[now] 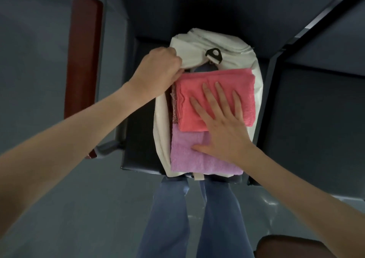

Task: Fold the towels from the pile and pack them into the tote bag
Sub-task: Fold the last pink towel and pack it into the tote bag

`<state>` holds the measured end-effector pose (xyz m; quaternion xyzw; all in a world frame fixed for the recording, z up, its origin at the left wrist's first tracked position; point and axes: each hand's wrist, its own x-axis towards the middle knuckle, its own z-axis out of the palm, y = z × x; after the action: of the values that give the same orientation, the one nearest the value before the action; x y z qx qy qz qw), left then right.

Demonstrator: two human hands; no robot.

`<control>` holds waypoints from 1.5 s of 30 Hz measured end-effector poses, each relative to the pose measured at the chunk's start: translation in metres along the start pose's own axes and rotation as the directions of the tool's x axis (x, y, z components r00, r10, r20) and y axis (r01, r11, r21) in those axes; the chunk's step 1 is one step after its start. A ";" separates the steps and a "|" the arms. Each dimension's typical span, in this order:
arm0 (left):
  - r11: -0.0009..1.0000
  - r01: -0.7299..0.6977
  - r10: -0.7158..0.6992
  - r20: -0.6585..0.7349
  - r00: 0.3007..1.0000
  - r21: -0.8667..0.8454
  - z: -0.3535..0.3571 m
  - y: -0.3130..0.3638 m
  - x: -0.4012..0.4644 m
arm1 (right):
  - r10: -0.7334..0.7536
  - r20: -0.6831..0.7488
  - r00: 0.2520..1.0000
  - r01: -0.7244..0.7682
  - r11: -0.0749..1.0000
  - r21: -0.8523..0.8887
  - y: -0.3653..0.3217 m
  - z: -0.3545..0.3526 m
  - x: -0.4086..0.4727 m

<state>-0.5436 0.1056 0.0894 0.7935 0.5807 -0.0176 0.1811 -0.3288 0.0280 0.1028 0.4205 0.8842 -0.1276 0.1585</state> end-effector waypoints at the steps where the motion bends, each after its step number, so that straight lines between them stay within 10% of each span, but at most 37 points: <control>1: 0.999 -0.003 0.002 0.017 1.000 0.032 0.003 0.000 0.001 | -0.005 0.015 1.000 0.005 1.000 0.005 0.000 0.001 0.001; 4: 0.954 0.171 -0.190 -0.054 0.980 -0.248 0.007 -0.002 0.008 | -0.005 0.051 0.999 0.004 1.000 0.018 0.001 0.007 0.008; 8: 0.617 0.373 -0.488 0.035 0.872 -0.693 -0.009 0.007 0.013 | 0.013 0.091 0.996 -0.016 0.999 0.037 0.009 0.016 0.023; 18: -0.015 0.494 -0.374 0.463 0.803 -0.869 -0.013 -0.001 0.018 | 0.026 0.131 0.991 -0.038 0.996 0.084 0.012 0.018 0.059; 20: 0.088 0.492 -0.347 0.437 0.830 -0.866 -0.010 -0.003 0.020 | 0.023 0.114 0.993 -0.034 0.995 0.097 0.011 0.018 0.061; 24: 0.605 0.428 -0.363 0.247 0.899 -0.672 -0.009 0.005 0.020 | 0.021 0.013 1.000 -0.022 0.991 0.129 0.011 0.020 0.050; 29: 0.864 0.193 -0.263 -0.091 0.961 -0.465 -0.007 0.014 0.013 | 0.059 -0.136 0.989 -0.040 0.990 0.137 0.009 0.016 0.028; 40: 0.998 -0.053 0.055 -0.040 0.998 0.040 -0.013 0.034 0.041 | 0.152 -0.095 0.984 -0.136 0.978 0.160 0.001 0.023 0.028; 43: 0.969 0.166 -0.179 -0.057 0.982 -0.183 -0.005 0.026 0.046 | 0.137 -0.079 0.987 -0.121 0.976 0.182 0.006 0.028 0.030; 45: 0.752 0.401 -0.430 0.072 0.900 -0.524 -0.002 0.025 0.054 | 0.123 -0.072 0.990 -0.106 0.973 0.205 0.009 0.031 0.031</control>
<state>-0.5029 0.1488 0.0850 0.5642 0.7291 0.1232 0.3672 -0.3345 0.0444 0.0611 0.4895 0.8470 -0.1889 0.0852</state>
